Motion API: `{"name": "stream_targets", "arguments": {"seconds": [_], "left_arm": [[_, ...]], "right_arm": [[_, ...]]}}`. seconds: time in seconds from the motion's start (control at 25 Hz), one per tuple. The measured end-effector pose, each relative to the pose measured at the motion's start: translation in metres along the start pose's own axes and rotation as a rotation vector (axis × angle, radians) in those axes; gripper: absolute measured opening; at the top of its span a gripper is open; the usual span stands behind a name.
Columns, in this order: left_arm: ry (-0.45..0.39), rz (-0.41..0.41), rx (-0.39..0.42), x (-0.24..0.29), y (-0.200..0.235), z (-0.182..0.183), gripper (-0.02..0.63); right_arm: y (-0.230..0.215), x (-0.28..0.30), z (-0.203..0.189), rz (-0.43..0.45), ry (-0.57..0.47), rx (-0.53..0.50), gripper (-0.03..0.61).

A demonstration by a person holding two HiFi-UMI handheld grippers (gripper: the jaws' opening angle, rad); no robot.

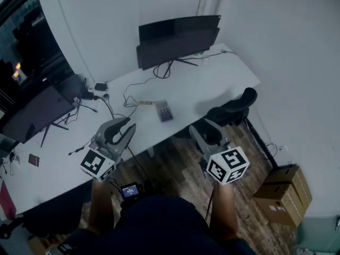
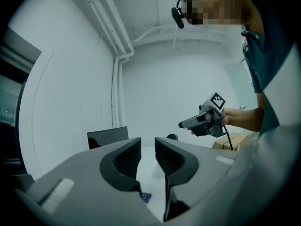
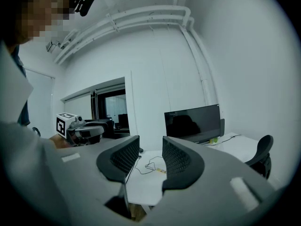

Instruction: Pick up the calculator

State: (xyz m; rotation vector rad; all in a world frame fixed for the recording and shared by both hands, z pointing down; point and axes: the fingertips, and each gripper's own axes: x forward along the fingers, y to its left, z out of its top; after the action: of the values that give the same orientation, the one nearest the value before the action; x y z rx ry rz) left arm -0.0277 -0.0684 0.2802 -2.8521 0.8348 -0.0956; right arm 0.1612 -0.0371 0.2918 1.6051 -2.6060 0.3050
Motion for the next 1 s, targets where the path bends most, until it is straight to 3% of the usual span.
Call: {"name": "stream_targets", "arguments": {"seconds": [0.6,1.0], "left_arm": [[-0.038,-0.006,-0.058,-0.020,0.070,-0.025,0.089],[-0.010,0.074,-0.083,-0.033,0.098,-0.046,0.089]], "right_arm": [[0.014,0.066,-0.005,-0.059,0.062,-0.011,0.135],[0.001,0.117,-0.018,-0.002,0.112,0.001,0.137]]}}
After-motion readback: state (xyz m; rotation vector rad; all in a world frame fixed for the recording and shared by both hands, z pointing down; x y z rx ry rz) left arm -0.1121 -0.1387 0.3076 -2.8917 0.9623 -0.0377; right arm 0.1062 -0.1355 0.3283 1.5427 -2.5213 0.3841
